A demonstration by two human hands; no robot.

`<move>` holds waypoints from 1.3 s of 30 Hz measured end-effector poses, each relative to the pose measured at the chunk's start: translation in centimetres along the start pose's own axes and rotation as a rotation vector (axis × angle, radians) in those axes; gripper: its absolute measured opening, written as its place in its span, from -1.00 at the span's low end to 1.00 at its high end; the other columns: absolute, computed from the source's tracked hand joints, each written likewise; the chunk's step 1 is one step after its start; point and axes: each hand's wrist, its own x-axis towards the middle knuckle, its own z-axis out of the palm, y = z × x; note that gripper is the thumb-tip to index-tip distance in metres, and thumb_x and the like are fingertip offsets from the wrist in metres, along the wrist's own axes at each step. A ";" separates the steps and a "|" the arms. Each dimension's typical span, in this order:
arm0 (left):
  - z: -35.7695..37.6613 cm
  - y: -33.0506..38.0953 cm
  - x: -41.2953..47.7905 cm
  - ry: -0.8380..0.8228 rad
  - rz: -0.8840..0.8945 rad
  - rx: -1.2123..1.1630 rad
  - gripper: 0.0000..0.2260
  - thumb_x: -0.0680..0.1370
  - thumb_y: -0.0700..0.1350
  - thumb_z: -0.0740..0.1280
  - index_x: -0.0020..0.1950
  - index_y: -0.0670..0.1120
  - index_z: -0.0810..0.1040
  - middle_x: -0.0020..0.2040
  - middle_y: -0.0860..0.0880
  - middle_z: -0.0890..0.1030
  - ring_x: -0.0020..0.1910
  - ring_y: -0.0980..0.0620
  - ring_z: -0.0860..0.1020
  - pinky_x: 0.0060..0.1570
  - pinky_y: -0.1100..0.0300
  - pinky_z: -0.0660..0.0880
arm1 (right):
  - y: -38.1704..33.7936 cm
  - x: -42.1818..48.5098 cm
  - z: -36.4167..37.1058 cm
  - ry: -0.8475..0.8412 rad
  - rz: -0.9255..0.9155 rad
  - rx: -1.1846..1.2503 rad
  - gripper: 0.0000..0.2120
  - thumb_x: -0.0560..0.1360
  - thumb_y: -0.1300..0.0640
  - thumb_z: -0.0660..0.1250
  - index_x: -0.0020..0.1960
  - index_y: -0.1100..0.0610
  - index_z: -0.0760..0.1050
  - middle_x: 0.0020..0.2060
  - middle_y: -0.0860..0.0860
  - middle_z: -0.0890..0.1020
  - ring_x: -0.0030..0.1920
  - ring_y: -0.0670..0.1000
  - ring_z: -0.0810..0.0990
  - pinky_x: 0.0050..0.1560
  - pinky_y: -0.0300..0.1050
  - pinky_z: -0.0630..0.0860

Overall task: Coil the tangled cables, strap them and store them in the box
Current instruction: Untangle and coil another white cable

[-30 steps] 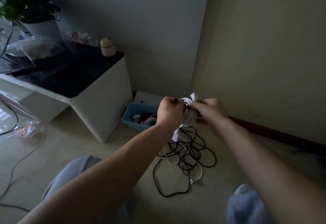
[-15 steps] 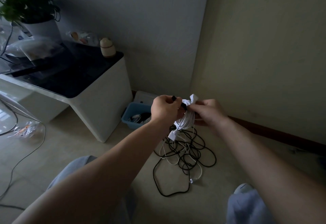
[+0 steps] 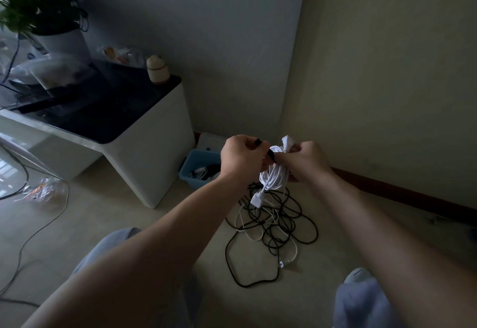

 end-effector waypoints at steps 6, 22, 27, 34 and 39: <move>0.3 -0.3 0.0 -0.007 0.022 -0.002 -0.82 0.54 -0.19 0.44 -0.27 -0.06 0.62 -0.28 -0.12 0.71 -0.24 -0.12 0.72 -0.10 -0.07 0.68 | 0.1 0.0 0.0 -0.009 -0.012 -0.023 -0.35 0.02 -0.05 0.49 -0.05 0.38 0.58 -0.16 0.25 0.71 -0.09 0.23 0.73 -0.13 0.34 0.64; 0.3 -0.2 -0.2 -0.050 -0.090 -0.123 -0.88 0.57 -0.17 0.43 -0.16 -0.13 0.62 -0.13 -0.20 0.72 -0.11 -0.15 0.72 -0.03 -0.04 0.65 | 1.3 1.7 0.1 -0.042 0.125 0.119 -0.85 0.41 0.30 0.54 -0.22 0.14 0.58 -0.16 0.17 0.70 -0.08 0.16 0.72 0.05 0.17 0.66; 0.7 -0.7 -0.1 0.009 -0.078 -0.151 -0.90 0.56 -0.16 0.45 -0.12 -0.16 0.60 -0.17 -0.17 0.71 -0.11 -0.14 0.72 -0.06 0.00 0.68 | 0.5 1.4 0.1 -0.075 0.175 0.313 -0.82 0.45 0.34 0.50 -0.18 0.17 0.52 -0.47 0.02 0.64 -0.54 -0.10 0.61 -0.56 -0.26 0.49; 0.5 -0.1 -0.3 -0.013 -0.076 -0.256 -0.88 0.59 -0.18 0.40 -0.13 -0.17 0.59 -0.29 -0.09 0.70 -0.26 0.03 0.71 -0.18 0.16 0.67 | -0.1 0.7 -0.4 -0.117 0.208 0.487 -0.85 0.47 0.36 0.45 -0.13 0.18 0.53 -0.47 0.01 0.66 -0.49 -0.06 0.65 -0.53 -0.24 0.52; 0.5 -0.1 -0.5 -0.044 -0.042 -0.226 -0.89 0.60 -0.16 0.40 -0.08 -0.18 0.61 -0.19 -0.11 0.73 -0.15 0.01 0.73 -0.09 0.13 0.67 | 0.3 1.0 -0.8 -0.144 0.190 0.483 -0.86 0.41 0.25 0.52 -0.12 0.14 0.57 -0.38 0.00 0.70 -0.37 -0.05 0.67 -0.36 -0.22 0.59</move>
